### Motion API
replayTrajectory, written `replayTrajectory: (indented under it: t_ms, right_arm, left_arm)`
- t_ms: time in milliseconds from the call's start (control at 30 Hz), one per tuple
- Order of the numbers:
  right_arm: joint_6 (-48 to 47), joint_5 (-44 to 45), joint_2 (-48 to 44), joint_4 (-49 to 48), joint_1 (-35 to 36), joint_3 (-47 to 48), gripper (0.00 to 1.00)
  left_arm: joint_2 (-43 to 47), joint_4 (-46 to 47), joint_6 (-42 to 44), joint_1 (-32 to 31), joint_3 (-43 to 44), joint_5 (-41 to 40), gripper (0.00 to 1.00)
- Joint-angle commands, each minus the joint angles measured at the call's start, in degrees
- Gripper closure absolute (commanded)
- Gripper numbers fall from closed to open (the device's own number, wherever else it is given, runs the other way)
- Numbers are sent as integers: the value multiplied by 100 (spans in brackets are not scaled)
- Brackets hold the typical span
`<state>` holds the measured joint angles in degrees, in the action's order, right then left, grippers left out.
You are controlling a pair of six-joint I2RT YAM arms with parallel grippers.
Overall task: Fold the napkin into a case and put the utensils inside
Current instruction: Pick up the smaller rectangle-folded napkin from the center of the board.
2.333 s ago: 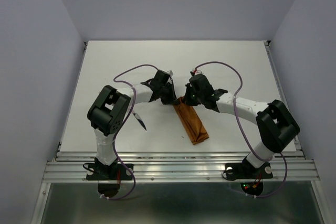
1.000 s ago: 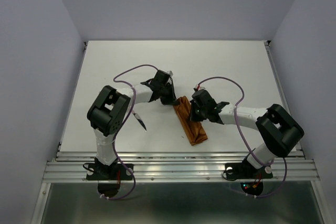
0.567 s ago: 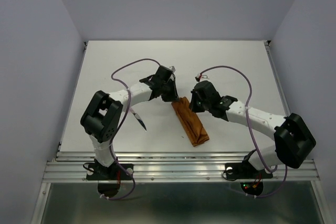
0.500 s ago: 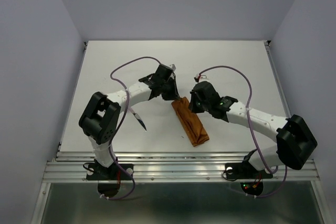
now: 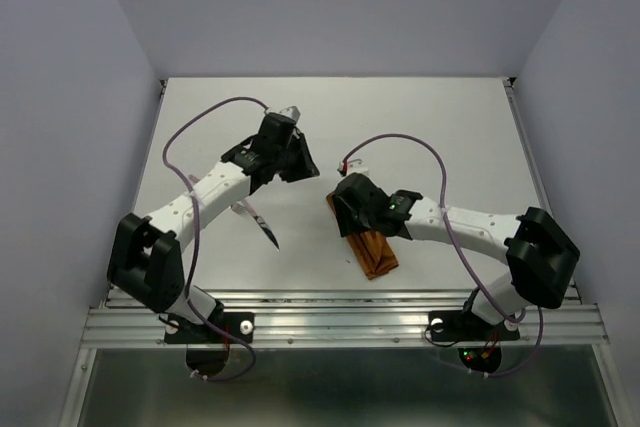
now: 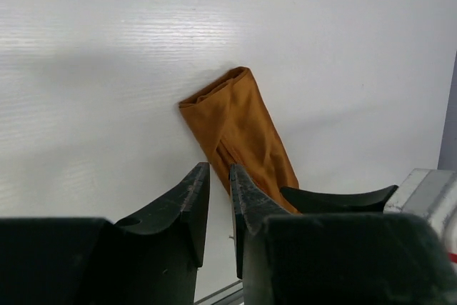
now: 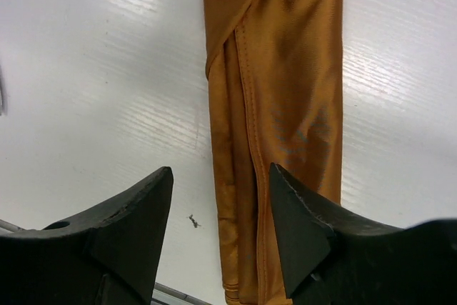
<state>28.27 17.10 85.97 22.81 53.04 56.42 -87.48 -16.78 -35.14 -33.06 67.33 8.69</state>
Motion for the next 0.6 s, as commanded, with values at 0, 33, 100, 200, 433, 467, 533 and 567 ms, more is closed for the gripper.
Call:
replayTrajectory:
  t_ms: [0,33,100,200,433,467,533,567]
  right_arm:
    - [-173,434,200,312,242,325,37]
    - [-173,460,270,321,329,299,37]
    - [-173,513,358,356,392,290,36]
    - [-164,671,473,461,524,299,33]
    - [-217,707,692,593,691,238,32]
    - [-208,724,762,602,751,229,32]
    - [-182,768,833,611,813,229,32]
    - [-173,786,868,611,814,229,33]
  left_arm:
    - [811,-142,-213,273,-527,-166,71]
    - [1003,-159,-230,335,-606,-209,71]
    - [1163,-247,-266,396,-817,-253,71]
    - [1409,-335,-275,493,-1046,-394,71]
    - [1787,-423,-240,792,-1582,-412,71]
    - [1796,-414,-231,810,-1644,-412,71]
    - [1805,-414,-222,845,-1688,-403,71]
    - [1805,-406,-204,845,-1723,-394,71]
